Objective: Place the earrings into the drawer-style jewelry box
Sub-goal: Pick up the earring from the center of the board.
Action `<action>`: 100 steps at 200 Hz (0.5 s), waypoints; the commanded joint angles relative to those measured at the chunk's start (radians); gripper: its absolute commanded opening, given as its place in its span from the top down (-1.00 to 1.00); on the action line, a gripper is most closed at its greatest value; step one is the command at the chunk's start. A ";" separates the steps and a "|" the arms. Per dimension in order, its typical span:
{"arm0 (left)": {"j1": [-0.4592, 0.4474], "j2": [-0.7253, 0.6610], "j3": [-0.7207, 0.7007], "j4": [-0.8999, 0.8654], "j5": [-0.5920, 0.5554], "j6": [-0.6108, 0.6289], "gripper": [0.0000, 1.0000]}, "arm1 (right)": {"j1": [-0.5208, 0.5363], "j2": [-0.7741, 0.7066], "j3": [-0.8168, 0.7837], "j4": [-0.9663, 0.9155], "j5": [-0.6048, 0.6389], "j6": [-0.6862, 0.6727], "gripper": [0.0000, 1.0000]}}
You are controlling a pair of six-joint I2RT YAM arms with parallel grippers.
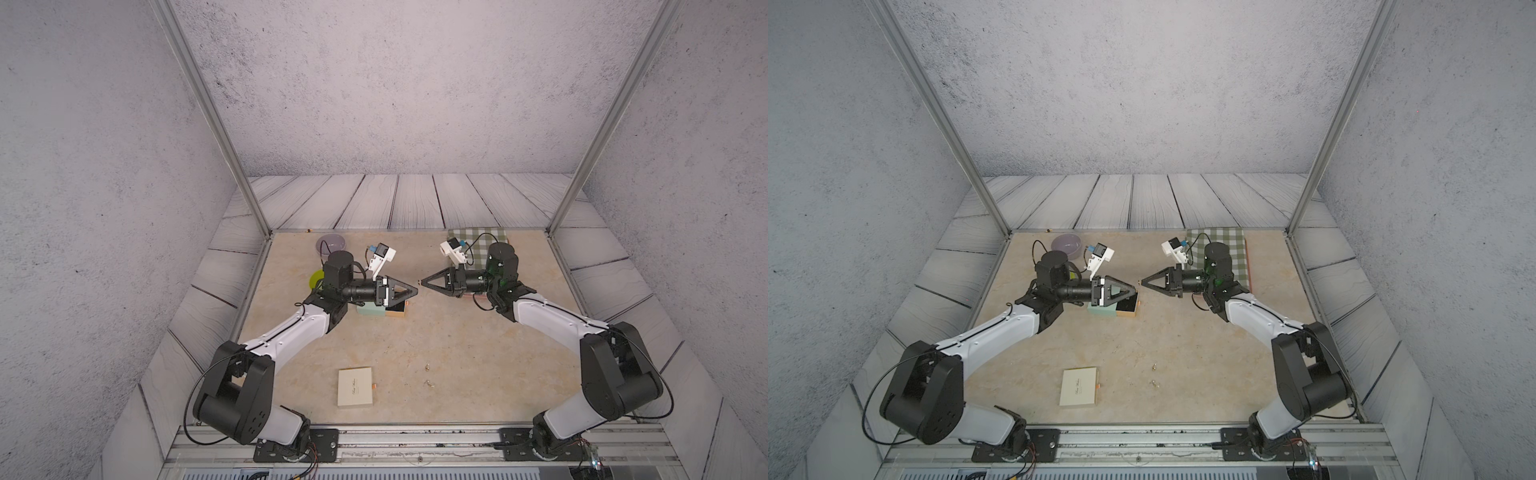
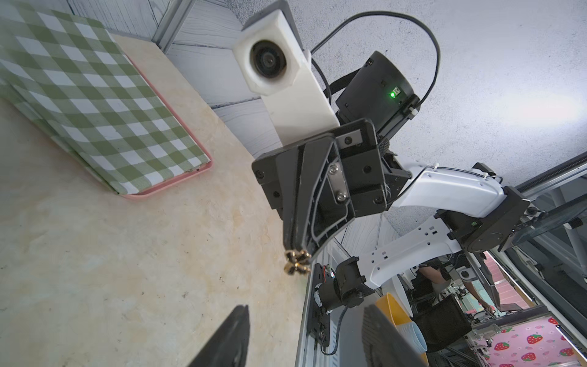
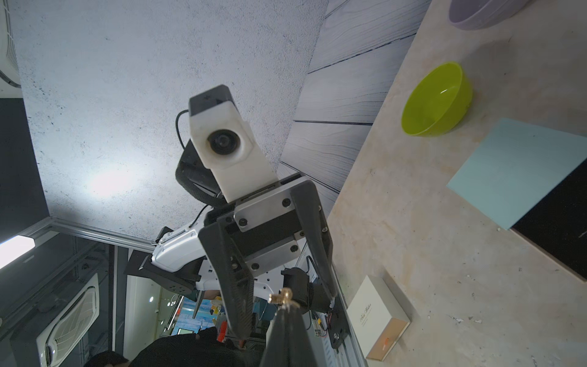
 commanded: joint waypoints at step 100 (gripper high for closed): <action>-0.006 -0.033 0.046 -0.060 -0.016 0.066 0.18 | 0.070 0.024 0.060 -0.107 -0.014 -0.067 1.00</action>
